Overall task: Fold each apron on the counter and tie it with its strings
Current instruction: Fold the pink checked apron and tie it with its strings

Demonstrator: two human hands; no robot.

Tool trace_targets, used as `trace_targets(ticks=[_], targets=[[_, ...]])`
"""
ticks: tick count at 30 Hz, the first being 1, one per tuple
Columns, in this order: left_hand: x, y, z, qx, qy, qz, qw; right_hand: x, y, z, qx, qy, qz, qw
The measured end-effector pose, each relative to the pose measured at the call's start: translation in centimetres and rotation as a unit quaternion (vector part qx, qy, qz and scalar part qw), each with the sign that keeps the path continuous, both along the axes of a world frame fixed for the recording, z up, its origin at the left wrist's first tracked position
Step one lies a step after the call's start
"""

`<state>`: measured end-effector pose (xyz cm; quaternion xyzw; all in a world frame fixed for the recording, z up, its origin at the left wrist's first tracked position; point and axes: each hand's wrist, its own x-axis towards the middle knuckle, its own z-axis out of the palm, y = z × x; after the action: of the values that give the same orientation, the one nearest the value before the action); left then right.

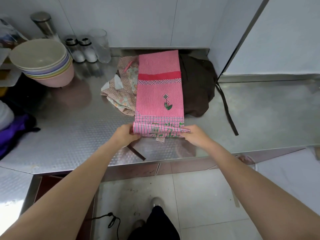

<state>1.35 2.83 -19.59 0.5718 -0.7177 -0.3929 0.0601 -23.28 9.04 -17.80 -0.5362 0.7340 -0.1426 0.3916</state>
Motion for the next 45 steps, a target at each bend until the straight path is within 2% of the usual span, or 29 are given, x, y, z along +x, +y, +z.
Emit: trace_targets(ticks=[4,8,10,13,16,20,23,25,26,27,28,29,31,32,33,36,37,39,40,42,45], targets=[[0.5,1.0,-0.2,0.083,0.033,0.034,0.995,-0.3,1.2,0.7,0.091,-0.144,-0.082,0.982],[0.6,2.0,-0.4,0.104,0.027,0.068,0.992,0.6,2.8,-0.3,0.088,-0.206,-0.161,0.961],[0.6,2.3,-0.4,0.107,0.021,0.082,0.991,1.3,2.9,-1.0,0.070,-0.171,-0.175,0.967],[0.5,2.9,-0.4,0.118,0.054,0.124,0.984,2.3,2.3,-1.6,0.034,-0.026,-0.152,0.988],[0.6,3.2,-0.5,0.134,0.108,0.181,0.968,3.5,1.9,-1.2,0.016,0.103,-0.119,0.987],[1.3,3.0,-0.9,0.125,0.099,0.197,0.967,4.1,1.4,-1.3,0.013,0.172,-0.112,0.979],[1.5,3.0,-1.0,0.099,0.043,0.160,0.981,4.4,1.1,-1.4,0.019,0.213,-0.085,0.973],[1.2,3.5,-0.4,0.051,-0.063,0.116,0.990,4.6,1.1,-1.1,0.023,0.237,-0.071,0.969],[0.9,3.8,-0.1,-0.009,-0.148,0.095,0.984,4.7,1.0,-1.1,0.026,0.245,-0.067,0.967],[0.7,4.1,0.1,-0.099,-0.235,0.065,0.965,4.7,1.0,-1.0,0.026,0.251,-0.066,0.965],[0.3,4.4,0.4,-0.190,-0.281,0.029,0.940,4.7,1.1,-0.8,0.028,0.253,-0.065,0.965],[-0.2,4.7,0.4,-0.272,-0.275,-0.018,0.922,4.8,1.1,-0.6,0.028,0.253,-0.066,0.965],[-1.4,5.0,0.1,-0.375,-0.199,-0.137,0.895,4.8,1.0,-0.4,0.039,0.246,-0.069,0.966],[-1.8,4.9,-0.3,-0.382,-0.183,-0.198,0.884,4.8,1.0,-0.3,0.042,0.240,-0.077,0.967],[-2.1,4.8,-0.7,-0.345,-0.199,-0.252,0.882,4.6,0.9,-0.3,0.040,0.228,-0.092,0.969],[-2.1,4.5,-1.8,-0.149,-0.282,-0.301,0.899,4.0,0.8,-0.5,-0.013,0.193,-0.125,0.973],[-2.0,4.3,-1.9,-0.140,-0.290,-0.302,0.897,3.9,1.1,-0.6,-0.064,0.219,-0.098,0.969],[-2.1,4.1,-2.1,-0.158,-0.303,-0.308,0.888,3.5,1.6,-1.3,-0.148,0.269,0.055,0.950],[-2.1,3.9,-1.9,-0.162,-0.306,-0.305,0.887,3.4,1.7,-1.8,-0.135,0.266,0.145,0.943],[-2.0,3.6,-1.9,-0.164,-0.307,-0.297,0.889,3.0,1.8,-2.6,-0.037,0.239,0.268,0.932],[-1.7,3.1,-1.8,-0.186,-0.298,-0.288,0.891,1.8,1.7,-3.1,-0.002,0.210,0.298,0.931]])
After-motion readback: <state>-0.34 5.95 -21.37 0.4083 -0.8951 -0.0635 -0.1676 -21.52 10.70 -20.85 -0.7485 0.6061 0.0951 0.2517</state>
